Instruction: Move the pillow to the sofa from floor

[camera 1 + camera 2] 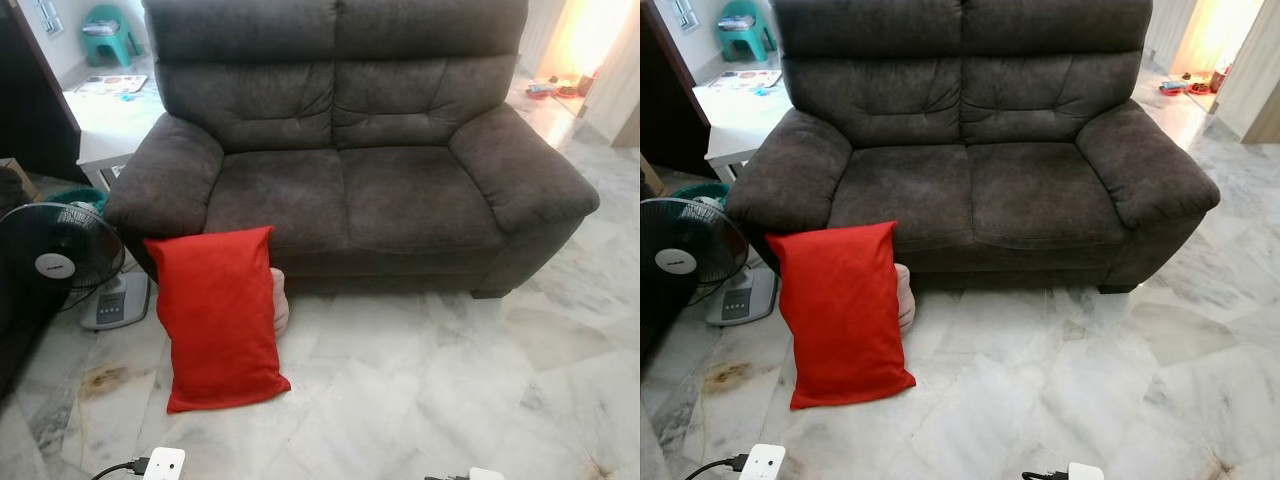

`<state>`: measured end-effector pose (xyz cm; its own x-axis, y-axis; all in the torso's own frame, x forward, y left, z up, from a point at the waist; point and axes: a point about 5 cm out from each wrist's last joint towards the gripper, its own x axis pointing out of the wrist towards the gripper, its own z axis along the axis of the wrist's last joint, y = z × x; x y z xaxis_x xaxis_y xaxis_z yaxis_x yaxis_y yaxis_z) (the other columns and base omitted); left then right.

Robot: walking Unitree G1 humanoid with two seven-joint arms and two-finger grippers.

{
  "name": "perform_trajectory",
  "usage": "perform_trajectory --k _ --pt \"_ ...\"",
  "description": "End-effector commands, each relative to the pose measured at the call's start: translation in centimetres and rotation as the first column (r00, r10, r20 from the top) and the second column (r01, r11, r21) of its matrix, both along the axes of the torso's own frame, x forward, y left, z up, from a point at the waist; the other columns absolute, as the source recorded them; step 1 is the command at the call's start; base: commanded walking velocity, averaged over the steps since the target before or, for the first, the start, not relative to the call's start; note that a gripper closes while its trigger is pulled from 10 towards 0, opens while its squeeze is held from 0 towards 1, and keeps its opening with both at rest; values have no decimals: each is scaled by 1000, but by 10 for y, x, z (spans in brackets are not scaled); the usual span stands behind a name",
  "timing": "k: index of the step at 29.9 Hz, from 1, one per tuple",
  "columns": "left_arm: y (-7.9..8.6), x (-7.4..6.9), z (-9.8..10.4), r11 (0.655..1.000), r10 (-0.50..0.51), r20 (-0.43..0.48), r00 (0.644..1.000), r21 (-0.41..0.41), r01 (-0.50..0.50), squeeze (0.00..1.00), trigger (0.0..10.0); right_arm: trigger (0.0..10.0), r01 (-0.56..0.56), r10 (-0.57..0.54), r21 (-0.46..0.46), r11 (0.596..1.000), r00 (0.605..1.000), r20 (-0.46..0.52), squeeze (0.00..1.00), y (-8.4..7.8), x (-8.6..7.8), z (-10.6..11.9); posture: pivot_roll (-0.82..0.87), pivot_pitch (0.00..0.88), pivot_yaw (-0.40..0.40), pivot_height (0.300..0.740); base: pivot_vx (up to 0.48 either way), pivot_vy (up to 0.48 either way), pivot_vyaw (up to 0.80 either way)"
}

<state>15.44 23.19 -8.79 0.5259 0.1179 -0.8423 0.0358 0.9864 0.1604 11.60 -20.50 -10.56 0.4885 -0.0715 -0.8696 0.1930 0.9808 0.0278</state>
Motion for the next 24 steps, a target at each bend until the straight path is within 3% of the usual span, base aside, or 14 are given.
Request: perform_trajectory --k 1,24 --pt "-1 -2 -1 1000 -4 -10 1000 -5 4 0 10000 10000 -3 3 -6 1000 1000 7 0 0 1 1 5 0 20 740 0 0 0" --pt "1 -1 -1 1000 22 -2 1000 -8 -22 0 10000 10000 -3 3 3 1000 1000 8 0 1 3 1 47 0 0 740 0 0 0"
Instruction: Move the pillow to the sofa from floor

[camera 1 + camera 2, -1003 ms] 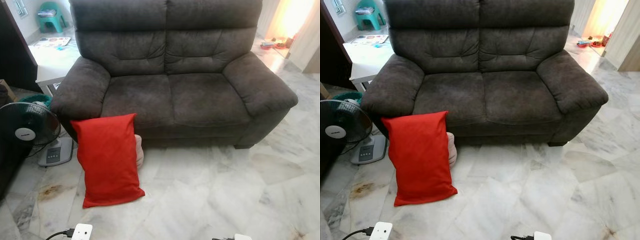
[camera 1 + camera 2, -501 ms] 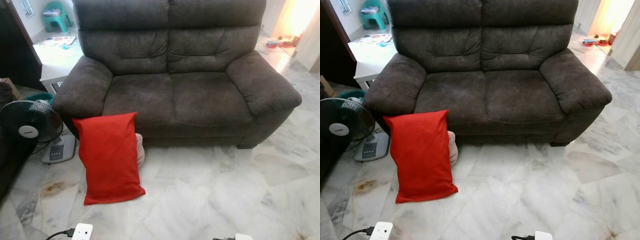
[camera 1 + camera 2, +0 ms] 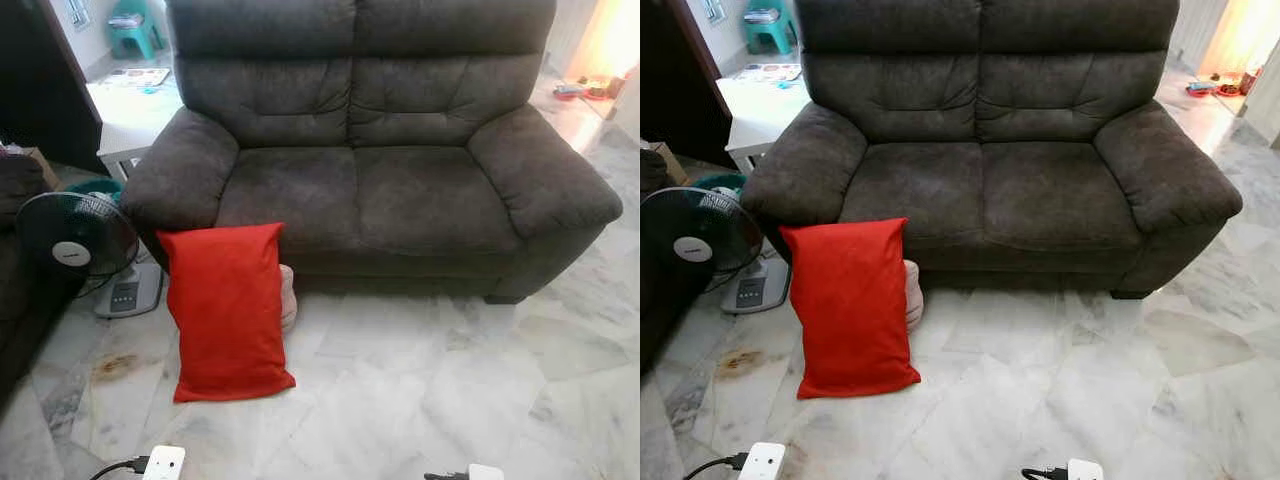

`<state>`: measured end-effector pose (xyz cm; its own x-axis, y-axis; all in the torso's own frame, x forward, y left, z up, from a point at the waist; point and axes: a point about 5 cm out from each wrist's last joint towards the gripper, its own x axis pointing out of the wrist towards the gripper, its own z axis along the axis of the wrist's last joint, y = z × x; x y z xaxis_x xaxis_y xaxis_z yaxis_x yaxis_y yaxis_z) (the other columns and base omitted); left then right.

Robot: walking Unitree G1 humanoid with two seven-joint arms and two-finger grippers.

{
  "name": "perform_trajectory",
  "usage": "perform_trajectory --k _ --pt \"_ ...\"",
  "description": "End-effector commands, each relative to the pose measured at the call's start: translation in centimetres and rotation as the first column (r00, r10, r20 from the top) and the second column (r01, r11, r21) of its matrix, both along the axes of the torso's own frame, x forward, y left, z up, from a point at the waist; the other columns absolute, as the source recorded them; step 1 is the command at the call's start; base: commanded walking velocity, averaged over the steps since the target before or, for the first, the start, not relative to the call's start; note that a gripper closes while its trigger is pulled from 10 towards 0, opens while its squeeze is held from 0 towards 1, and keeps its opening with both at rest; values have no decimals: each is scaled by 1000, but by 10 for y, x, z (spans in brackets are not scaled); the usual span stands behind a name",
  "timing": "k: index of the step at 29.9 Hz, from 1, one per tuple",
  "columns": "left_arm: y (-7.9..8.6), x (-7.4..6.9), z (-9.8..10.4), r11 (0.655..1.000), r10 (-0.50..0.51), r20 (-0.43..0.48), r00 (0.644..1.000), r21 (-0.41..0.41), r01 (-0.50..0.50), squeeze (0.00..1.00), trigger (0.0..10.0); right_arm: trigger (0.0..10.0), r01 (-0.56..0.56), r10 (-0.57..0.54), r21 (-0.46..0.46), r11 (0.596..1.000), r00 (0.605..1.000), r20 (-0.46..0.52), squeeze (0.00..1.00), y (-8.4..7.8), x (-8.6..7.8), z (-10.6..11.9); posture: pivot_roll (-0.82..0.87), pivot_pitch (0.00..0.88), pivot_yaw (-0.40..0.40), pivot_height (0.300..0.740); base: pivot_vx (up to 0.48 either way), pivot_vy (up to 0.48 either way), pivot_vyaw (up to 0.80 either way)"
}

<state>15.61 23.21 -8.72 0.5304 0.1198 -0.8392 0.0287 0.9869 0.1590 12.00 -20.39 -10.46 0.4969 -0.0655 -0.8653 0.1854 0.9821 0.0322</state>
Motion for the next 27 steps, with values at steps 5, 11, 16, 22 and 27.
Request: perform_trajectory --k 5,11,16,22,27 --pt "0 -3 -1 1000 24 -9 1000 -18 -24 0 10000 10000 10 -10 8 1000 1000 -2 0 0 -1 0 45 0 -1 740 0 0 0" --pt "-1 -3 -2 1000 18 -11 1000 -18 -18 0 10000 10000 16 -16 11 1000 1000 1 0 0 -2 0 44 0 -1 740 82 0 0" --pt "-1 -4 -2 1000 17 -12 1000 -18 -17 0 10000 10000 12 -12 9 1000 1000 -1 0 0 -2 0 44 0 -1 740 250 0 0" --pt "-1 -4 -2 1000 19 -13 1000 -19 -19 0 10000 10000 5 -5 7 1000 1000 -4 0 0 -2 -1 43 0 -1 740 267 0 0" --pt "-1 -4 -2 1000 20 -14 1000 -20 -20 0 10000 10000 4 -4 6 1000 1000 -4 0 0 -2 -1 45 0 -1 740 289 0 0"
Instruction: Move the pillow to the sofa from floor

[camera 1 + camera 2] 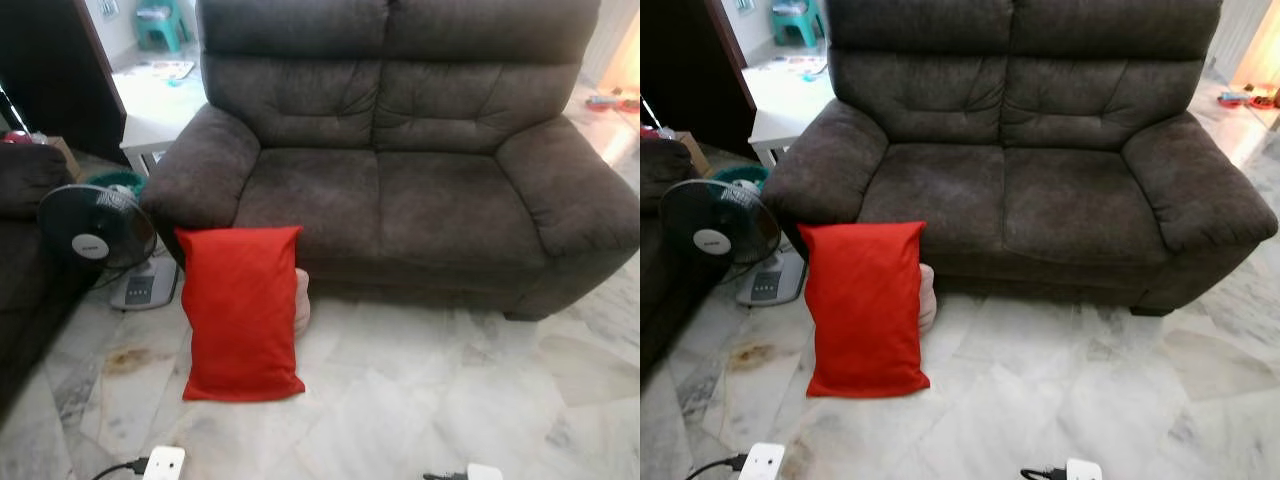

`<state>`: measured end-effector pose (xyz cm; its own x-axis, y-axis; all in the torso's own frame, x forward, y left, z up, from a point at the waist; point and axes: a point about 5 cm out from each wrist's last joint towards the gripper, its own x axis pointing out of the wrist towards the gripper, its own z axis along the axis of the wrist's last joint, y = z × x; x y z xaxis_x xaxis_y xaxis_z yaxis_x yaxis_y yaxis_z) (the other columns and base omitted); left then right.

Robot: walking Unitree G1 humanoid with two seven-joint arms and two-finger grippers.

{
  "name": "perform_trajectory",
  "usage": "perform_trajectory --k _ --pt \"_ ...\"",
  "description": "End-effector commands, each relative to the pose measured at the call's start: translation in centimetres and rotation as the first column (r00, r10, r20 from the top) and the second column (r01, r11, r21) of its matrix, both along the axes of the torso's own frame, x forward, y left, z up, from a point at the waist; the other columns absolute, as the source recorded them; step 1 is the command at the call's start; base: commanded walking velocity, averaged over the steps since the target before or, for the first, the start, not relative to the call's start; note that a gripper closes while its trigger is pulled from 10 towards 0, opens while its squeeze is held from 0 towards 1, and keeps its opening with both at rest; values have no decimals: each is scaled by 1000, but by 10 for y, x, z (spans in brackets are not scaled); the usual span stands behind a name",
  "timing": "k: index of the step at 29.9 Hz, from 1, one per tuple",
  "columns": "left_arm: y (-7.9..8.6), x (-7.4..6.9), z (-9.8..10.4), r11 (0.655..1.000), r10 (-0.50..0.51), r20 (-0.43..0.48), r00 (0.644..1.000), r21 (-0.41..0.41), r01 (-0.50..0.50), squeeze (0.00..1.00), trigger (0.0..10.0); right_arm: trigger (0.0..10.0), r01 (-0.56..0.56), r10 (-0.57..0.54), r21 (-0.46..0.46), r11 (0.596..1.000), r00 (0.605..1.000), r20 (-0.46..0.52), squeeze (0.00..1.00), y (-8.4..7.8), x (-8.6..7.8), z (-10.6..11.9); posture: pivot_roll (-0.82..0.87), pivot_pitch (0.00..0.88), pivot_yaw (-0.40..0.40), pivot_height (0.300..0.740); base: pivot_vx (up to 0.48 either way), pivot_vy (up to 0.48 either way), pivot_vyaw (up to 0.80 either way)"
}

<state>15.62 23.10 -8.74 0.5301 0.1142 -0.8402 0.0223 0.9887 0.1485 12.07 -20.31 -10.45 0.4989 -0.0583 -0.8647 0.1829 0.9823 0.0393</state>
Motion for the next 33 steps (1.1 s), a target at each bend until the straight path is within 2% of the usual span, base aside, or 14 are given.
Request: perform_trajectory --k 1,33 --pt "0 -4 -2 1000 13 -15 1000 -10 -13 0 10000 10000 6 -6 -1 1000 1000 -6 0 -1 -3 -1 45 0 -1 740 300 0 0" --pt "0 -4 -2 1000 23 -12 1000 -17 -24 0 10000 10000 7 -7 2 1000 1000 -5 0 -1 -2 0 44 0 -3 740 298 0 0"
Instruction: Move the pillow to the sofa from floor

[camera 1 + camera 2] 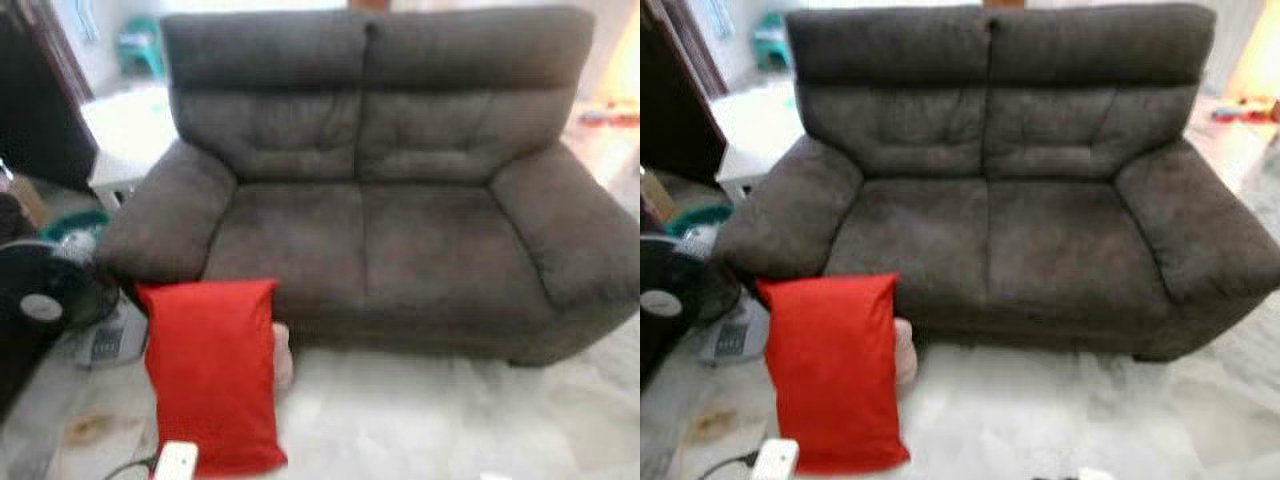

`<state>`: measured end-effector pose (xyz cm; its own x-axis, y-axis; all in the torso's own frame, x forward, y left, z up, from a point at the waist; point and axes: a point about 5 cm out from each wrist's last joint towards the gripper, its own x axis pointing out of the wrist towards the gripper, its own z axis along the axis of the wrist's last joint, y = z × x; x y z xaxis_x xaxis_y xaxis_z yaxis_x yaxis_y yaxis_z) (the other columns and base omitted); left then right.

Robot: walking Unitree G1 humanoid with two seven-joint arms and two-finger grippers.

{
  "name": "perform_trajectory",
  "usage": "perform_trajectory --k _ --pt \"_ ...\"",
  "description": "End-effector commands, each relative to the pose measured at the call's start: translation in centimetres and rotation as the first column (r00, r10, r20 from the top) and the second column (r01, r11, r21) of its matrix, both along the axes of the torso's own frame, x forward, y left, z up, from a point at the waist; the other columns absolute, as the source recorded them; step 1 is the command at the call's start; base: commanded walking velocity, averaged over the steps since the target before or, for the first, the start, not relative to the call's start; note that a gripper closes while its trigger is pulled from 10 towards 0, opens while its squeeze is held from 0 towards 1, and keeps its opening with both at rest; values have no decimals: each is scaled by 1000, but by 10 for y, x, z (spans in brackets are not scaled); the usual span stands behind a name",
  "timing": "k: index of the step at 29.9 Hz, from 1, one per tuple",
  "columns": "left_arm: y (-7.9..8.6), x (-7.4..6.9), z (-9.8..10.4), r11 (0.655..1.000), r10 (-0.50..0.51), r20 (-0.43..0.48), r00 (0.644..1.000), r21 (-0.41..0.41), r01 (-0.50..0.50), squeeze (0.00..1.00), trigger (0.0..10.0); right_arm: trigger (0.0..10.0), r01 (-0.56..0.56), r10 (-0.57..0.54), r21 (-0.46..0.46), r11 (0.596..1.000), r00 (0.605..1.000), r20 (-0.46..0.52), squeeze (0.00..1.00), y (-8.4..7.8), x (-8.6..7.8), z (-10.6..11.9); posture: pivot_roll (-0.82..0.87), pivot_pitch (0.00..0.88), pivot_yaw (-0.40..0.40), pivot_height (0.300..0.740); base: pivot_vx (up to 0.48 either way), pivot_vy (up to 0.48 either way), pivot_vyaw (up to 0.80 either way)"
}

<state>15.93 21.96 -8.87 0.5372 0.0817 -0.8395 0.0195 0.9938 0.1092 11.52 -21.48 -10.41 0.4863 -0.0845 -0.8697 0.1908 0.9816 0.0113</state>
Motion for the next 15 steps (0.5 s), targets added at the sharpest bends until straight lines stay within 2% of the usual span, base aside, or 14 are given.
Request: perform_trajectory --k 1,15 --pt "11 -7 0 1000 21 -20 1000 23 -21 0 10000 10000 -1 0 29 1000 1000 9 0 10 4 -1 43 0 -3 740 300 0 0" --pt "12 -6 0 999 22 -19 1000 27 -22 0 10000 10000 0 0 32 999 1000 10 0 11 4 -1 49 0 -1 740 297 0 0"
